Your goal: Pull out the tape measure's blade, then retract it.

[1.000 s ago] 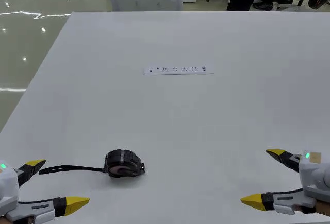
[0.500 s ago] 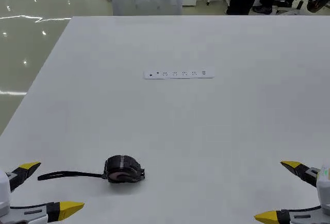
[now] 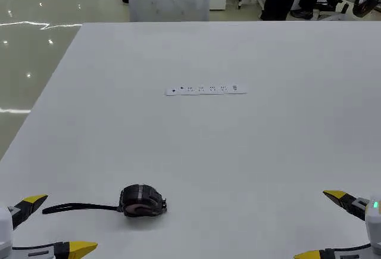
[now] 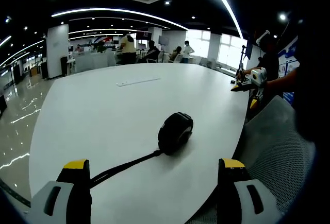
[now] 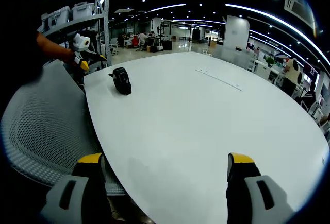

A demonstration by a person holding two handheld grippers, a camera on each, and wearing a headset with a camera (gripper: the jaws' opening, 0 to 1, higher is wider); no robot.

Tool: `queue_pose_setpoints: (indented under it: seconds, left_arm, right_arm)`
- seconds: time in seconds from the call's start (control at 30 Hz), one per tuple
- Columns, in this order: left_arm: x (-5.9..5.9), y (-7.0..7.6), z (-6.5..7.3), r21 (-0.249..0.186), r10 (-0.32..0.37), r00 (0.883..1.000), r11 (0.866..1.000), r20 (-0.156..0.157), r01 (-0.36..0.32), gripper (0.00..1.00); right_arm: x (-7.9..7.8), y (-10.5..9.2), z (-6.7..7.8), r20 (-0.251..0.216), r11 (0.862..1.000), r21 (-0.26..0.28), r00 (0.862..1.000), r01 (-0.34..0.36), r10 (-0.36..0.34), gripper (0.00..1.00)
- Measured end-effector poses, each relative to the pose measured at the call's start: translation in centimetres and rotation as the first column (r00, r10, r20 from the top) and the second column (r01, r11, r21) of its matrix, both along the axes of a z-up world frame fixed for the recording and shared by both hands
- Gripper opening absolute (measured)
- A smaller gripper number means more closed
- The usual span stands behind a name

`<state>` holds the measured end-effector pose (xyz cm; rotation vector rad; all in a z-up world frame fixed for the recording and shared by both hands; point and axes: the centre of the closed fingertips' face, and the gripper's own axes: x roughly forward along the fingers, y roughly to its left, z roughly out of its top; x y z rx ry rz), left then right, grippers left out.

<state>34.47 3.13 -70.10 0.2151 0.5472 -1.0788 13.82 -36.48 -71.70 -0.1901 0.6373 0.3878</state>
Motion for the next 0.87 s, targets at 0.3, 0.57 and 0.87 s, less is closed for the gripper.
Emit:
queue_pose_setpoints:
  seconds: [0.3,0.57,0.87]
  left_arm:
    - [0.0,-0.2,0.2,0.005,-0.006,1.0,1.0,0.007,0.006,1.0]
    - [0.1,0.7,0.5,0.0,0.006,1.0,1.0,0.011,-0.006,1.0]
    - [0.4,1.2,0.5,0.01,0.023,1.0,1.0,0.013,-0.023,1.0]
  right_arm:
    - [0.2,-0.2,0.1,0.005,1.0,0.002,1.0,0.001,-0.001,1.0]
    - [-0.6,-0.5,0.5,0.018,1.0,0.003,1.0,0.019,-0.019,1.0]
    - [-0.9,-0.5,0.3,0.017,1.0,0.003,0.999,0.027,-0.027,1.0]
